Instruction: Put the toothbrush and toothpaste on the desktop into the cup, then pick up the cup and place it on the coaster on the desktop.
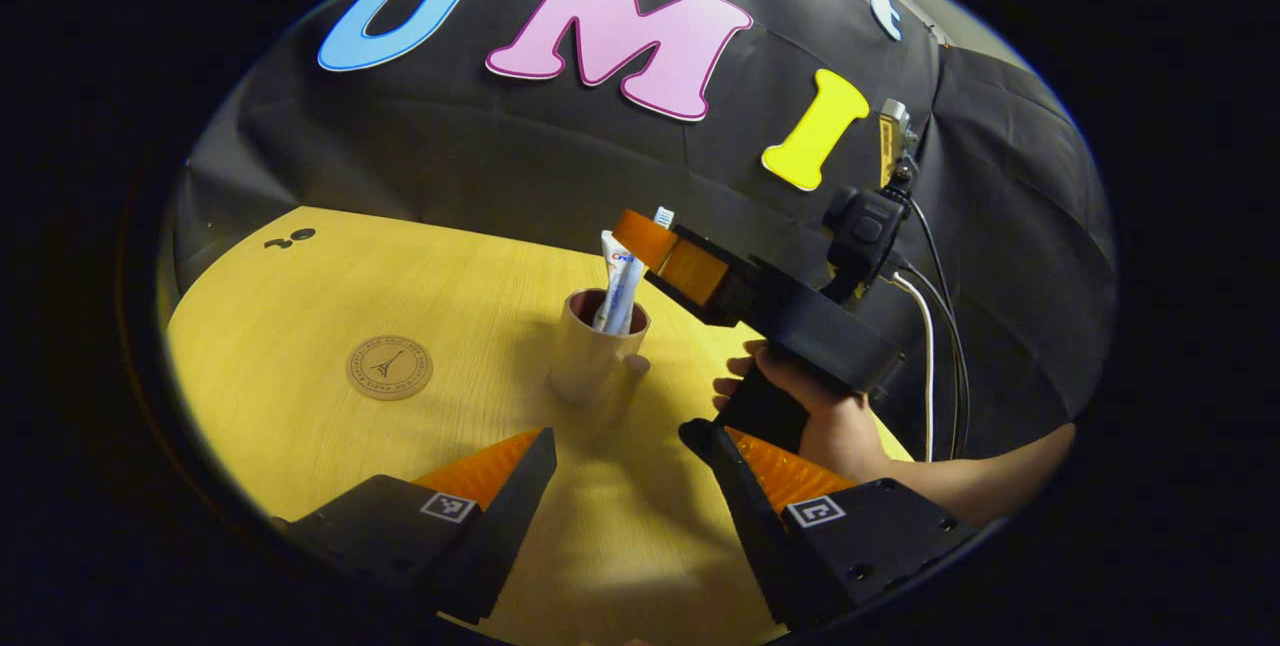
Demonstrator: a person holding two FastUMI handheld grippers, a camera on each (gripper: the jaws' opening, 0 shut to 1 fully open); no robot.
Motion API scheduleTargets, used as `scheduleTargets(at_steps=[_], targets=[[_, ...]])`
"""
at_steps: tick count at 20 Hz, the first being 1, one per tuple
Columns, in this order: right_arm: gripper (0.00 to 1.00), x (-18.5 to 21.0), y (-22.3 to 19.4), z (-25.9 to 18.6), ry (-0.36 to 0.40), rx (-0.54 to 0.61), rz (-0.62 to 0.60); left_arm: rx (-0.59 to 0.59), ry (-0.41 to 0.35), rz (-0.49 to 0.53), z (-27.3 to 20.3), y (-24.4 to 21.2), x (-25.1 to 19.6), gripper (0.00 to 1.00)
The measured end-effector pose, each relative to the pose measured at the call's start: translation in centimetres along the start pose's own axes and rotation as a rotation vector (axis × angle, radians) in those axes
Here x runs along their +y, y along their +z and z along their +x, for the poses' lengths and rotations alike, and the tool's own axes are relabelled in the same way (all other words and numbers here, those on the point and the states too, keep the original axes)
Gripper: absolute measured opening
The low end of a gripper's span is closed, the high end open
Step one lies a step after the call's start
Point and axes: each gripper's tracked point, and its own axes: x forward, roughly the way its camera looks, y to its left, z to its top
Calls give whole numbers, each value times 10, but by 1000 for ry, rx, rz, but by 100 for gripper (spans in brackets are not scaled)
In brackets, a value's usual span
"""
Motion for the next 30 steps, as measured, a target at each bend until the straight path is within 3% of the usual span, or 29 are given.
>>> scheduleTargets(at_steps=[1,2,5,16,21,26,30], targets=[[72,2,5,-4,-5,5,-5,2,7,8,-5,-1,2,97],[90,4,8,-10,-8,19,-5,5,18,16,-11,-2,5,97],[98,4,11,-21,-34,89,11,19,60,25,-37,-11,19,97],[98,-7,-4,-34,-202,398,-10,63,184,-28,-106,-26,66,97],[98,5,-31,-40,-205,555,8,69,232,-37,-128,-30,94,97],[98,2,-64,-45,-260,721,61,98,317,-41,-146,-43,125,97],[98,0,-84,-54,-300,863,116,111,328,-53,-154,-48,135,97]])
